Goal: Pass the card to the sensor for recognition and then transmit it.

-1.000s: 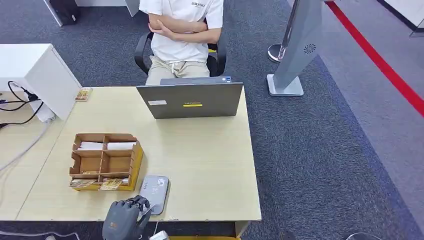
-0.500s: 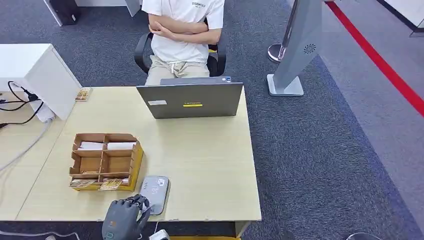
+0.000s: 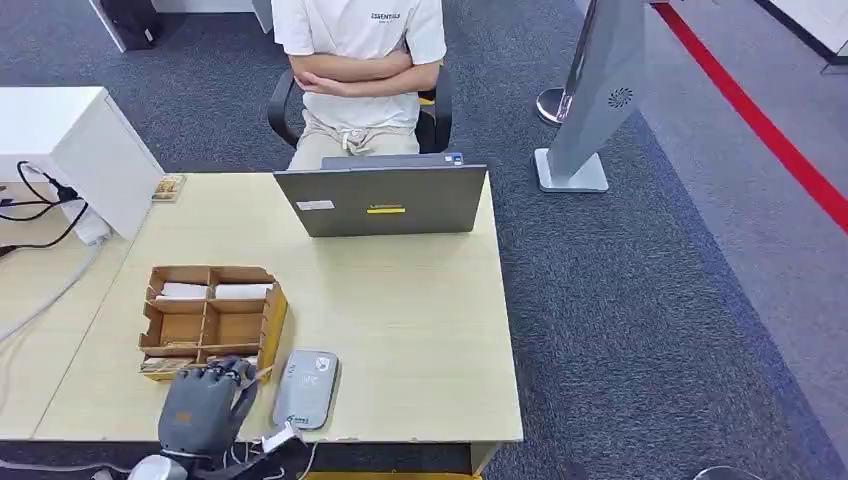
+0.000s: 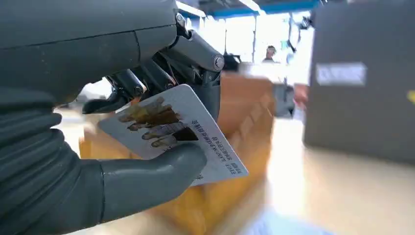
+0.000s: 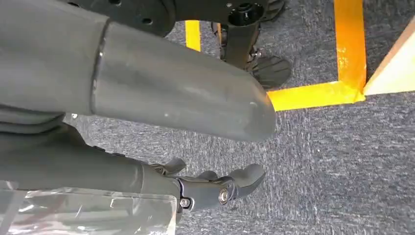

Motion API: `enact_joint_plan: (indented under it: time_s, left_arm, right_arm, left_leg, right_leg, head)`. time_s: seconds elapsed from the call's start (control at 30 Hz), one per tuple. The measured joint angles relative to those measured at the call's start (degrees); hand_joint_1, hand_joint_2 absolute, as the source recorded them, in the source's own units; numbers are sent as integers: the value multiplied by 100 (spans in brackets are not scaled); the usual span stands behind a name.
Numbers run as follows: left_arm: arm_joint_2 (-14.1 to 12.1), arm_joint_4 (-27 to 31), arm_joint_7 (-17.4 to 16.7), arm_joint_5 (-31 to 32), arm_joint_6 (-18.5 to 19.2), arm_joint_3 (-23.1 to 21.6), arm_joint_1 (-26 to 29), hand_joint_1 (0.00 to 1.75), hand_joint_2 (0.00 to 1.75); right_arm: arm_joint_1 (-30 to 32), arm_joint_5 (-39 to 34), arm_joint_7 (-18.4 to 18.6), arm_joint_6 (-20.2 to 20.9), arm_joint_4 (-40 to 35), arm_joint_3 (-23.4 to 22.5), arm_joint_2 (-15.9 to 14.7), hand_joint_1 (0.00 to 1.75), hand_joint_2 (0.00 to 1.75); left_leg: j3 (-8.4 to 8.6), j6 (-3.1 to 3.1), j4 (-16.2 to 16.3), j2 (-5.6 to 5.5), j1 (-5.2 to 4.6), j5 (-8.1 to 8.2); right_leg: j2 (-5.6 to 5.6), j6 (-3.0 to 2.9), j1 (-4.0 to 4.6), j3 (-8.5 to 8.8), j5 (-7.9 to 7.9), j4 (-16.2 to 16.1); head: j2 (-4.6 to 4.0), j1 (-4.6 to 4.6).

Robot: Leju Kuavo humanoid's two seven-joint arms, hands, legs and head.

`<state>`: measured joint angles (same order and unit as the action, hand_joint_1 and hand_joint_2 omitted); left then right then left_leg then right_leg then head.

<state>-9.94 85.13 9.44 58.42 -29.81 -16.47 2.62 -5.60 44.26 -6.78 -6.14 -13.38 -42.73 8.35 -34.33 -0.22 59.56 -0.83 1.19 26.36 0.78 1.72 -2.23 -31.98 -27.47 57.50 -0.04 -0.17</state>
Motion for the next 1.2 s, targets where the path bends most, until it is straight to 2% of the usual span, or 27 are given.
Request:
enact_joint_plan:
  time_s: [0.13, 0.3, 0.5, 0.87, 1.0, 1.2]
  left_arm:
    - [-132, 13, 96, 96, -57, 419, -585, 175, 175]
    - [-296, -46, 112, 280, -72, 694, -1465, 175, 175]
    - [-455, -415, -13, 525, -68, 707, -2477, 175, 175]
    - [-590, -1126, -157, 706, -142, 707, -3412, 175, 175]
    - [-612, -1568, -323, 883, -109, 705, -3807, 175, 175]
    - [-678, -2818, -577, 1401, -31, 676, -4812, 175, 175]
  right_arm:
    - [-2, 78, 70, 13, 7, 4, 2, 0, 0]
    - [-16, 140, 111, 22, 20, 39, 18, 0, 0]
    - [-37, 207, 155, 59, 26, 59, 35, 0, 0]
    - [-40, 256, 190, 81, 50, 153, 44, 0, 0]
    - [-43, 321, 219, 107, 55, 188, 44, 0, 0]
    - [-82, 369, 286, 151, 55, 262, 44, 0, 0]
  left_leg:
    - [-2, 0, 0, -1, 0, -5]
    - [-7, 6, 1, -1, 0, -14]
    - [-10, 8, 1, 0, -1, -21]
    - [-16, 6, 1, 1, 0, -22]
    - [-23, 8, 2, 0, 0, -25]
    - [-29, 4, 2, 2, 1, -39]
  right_leg:
    - [-1, 2, 0, -1, 9, 0]
    - [-4, 1, 0, -5, 18, 0]
    - [-2, 2, -1, -8, 26, 0]
    - [1, 2, -1, -20, 27, 1]
    - [1, 2, -1, -25, 29, 1]
    - [6, -1, 0, -36, 46, 1]
  head:
    - [0, 0]
    - [0, 0]
    - [0, -2]
    - [0, 0]
    - [0, 0]
    - [0, 0]
